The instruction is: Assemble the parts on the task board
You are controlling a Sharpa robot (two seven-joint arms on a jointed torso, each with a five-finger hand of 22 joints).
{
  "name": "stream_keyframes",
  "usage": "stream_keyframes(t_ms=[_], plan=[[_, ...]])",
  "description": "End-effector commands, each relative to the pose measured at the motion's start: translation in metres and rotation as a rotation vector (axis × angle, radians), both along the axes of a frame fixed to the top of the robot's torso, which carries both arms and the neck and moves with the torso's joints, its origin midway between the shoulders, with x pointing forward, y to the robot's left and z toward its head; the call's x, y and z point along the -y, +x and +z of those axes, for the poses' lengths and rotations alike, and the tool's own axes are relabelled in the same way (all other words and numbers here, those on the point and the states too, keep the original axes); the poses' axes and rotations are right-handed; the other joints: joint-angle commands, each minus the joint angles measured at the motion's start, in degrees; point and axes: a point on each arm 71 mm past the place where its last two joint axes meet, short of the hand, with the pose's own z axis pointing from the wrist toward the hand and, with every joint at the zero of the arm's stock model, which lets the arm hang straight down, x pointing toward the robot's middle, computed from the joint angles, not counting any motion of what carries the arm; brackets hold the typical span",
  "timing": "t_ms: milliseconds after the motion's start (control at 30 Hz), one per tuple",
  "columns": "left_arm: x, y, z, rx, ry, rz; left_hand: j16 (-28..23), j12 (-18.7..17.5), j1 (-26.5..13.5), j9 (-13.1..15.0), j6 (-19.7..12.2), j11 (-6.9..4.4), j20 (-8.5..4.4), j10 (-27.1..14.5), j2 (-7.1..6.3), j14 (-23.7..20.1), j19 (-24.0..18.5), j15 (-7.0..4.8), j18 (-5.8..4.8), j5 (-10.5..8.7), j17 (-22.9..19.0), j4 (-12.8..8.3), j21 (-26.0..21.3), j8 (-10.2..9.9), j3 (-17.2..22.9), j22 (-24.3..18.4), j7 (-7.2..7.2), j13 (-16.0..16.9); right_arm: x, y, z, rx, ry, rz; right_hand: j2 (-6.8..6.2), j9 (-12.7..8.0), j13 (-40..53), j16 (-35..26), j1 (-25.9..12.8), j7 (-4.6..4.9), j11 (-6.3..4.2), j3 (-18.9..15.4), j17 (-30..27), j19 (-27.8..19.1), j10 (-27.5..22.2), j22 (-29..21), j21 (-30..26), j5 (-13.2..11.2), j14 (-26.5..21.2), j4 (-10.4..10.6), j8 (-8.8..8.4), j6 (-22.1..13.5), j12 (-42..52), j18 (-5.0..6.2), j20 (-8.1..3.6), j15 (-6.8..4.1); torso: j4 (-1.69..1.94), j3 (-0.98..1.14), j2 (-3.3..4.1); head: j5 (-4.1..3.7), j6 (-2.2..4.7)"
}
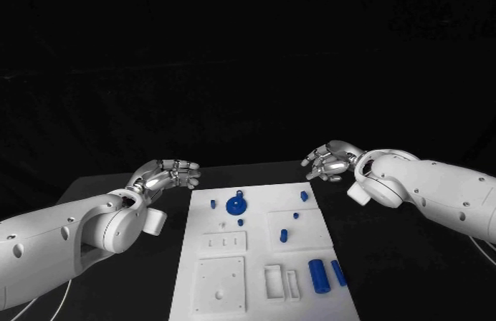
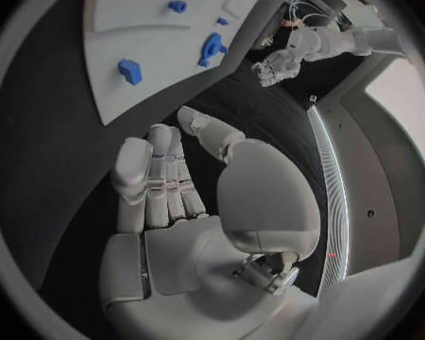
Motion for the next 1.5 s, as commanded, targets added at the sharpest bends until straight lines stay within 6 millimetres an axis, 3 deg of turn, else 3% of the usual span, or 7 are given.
stream_keyframes(t_ms=[33,100,333,700,833,1100,1500], plan=[[0.002,-0.001,0.001,0.006,-0.013,-0.018,-0.19,-0.29,-0.3,0.05,-0.46,0.22,0.08,0.04,-0.06,-0.24,-0.34,0.15,0.96,-0.13,0.06,0.07,-0.2,-0.35,-0.25,0.07,0.07,-0.07,-0.005,-0.004,-0.008,0.057,-0.167,0.065,-0.06,-0.11,9.33,9.45,0.28,-0.48,-0.97,-1.21,6.96,-5.35,-0.6,1.12,1.95,2.14,3.2,-0.43,-0.31,0.08,16.58,6.21,-0.86,0.4,-0.02,0.02,0.03,-0.31,-0.28],[0.002,-0.001,0.001,0.006,-0.013,-0.019,-0.2,-0.29,-0.32,0.05,-0.46,0.22,0.08,0.04,-0.06,-0.24,-0.34,0.15,0.95,-0.13,0.06,0.08,-0.2,-0.35,-0.25,0.07,0.07,-0.07,-0.008,-0.007,-0.011,0.097,-0.22,0.098,0.2,-0.21,14.36,15.88,-0.38,0.43,-0.3,-1.7,12.37,-5.83,-3.6,1.35,2.88,2.13,0.49,0.16,-0.43,0.38,22.2,6.78,-0.21,0.41,-0.1,-0.01,-0.03,-0.43,-0.39],[0.002,-0.001,0.001,0.005,-0.014,-0.022,-0.21,-0.3,-0.34,0.06,-0.45,0.22,0.08,0.04,-0.04,-0.25,-0.35,0.16,0.95,-0.13,0.07,0.09,-0.21,-0.35,-0.25,0.07,0.07,-0.07,-0.014,-0.011,-0.021,0.132,-0.31,0.169,1.42,-0.03,19.18,22.89,-2.96,-0.22,-0.96,-2.48,15.82,-2.58,2.32,0.02,3.77,5.37,5.01,0.19,0.11,2.06,26.77,6.78,-1.14,-0.29,0.11,-0.02,-0.01,-0.8,-0.53],[0.002,-0.001,0.001,0.002,-0.013,-0.023,-0.23,-0.33,-0.37,0.06,-0.45,0.23,0.09,0.04,-0.01,-0.25,-0.36,0.16,0.95,-0.13,0.08,0.1,-0.22,-0.35,-0.25,0.08,0.07,-0.08,-0.015,-0.011,-0.037,0.102,-0.332,0.182,1.5,-0.43,24.23,24.55,-4.53,-1.51,-2.2,-4.6,16.39,-0.92,7.5,-1.01,3.22,6.53,5.99,0.14,-1.04,-0.2,28.01,6.78,-2.11,-1.47,0.04,-0.05,0.08,-0.56,-0.77],[0.002,-0.001,0.001,0.002,-0.013,-0.024,-0.24,-0.34,-0.38,0.07,-0.45,0.23,0.09,0.04,0.0,-0.26,-0.37,0.16,0.95,-0.13,0.09,0.1,-0.23,-0.35,-0.25,0.08,0.07,-0.08,-0.014,-0.011,-0.043,0.099,-0.336,0.175,1.35,-0.56,24.71,24.69,-4.7,-1.68,-2.38,-5.17,16.37,-0.81,7.86,-1.11,3.16,6.52,6.0,0.15,-1.49,-1.3,27.97,6.78,-2.26,-1.66,0.06,-0.2,0.02,-0.69,-0.99],[-0.003,-0.001,0.001,0.002,-0.01,-0.016,-0.27,-0.39,-0.46,0.06,-0.52,0.25,0.1,0.01,-0.01,-0.26,-0.38,0.17,0.94,-0.16,0.1,0.12,-0.24,-0.39,-0.27,0.08,0.09,-0.09,-0.013,-0.009,-0.046,0.114,-0.331,0.162,0.73,-0.96,24.51,24.54,-4.85,-0.46,-1.23,-5.96,16.0,-0.97,7.16,-1.29,2.86,6.19,5.77,0.24,-2.95,-4.75,27.29,6.78,-2.24,-0.6,0.03,-0.08,0.02,-0.52,-1.24],[-0.003,-0.001,0.001,0.0,-0.01,-0.016,-0.29,-0.42,-0.55,0.06,-0.55,0.26,0.11,-0.01,0.04,-0.26,-0.38,0.18,0.94,-0.17,0.12,0.17,-0.24,-0.41,-0.28,0.09,0.11,-0.1,-0.011,-0.006,-0.047,0.108,-0.308,0.145,2.12,0.15,24.88,24.34,-3.59,-0.95,-1.66,-4.13,15.55,-1.31,7.05,-1.33,2.65,3.86,5.46,0.27,-0.74,-1.44,26.8,6.78,-1.93,-0.95,-0.04,-0.09,0.12,0.03,-1.22]])
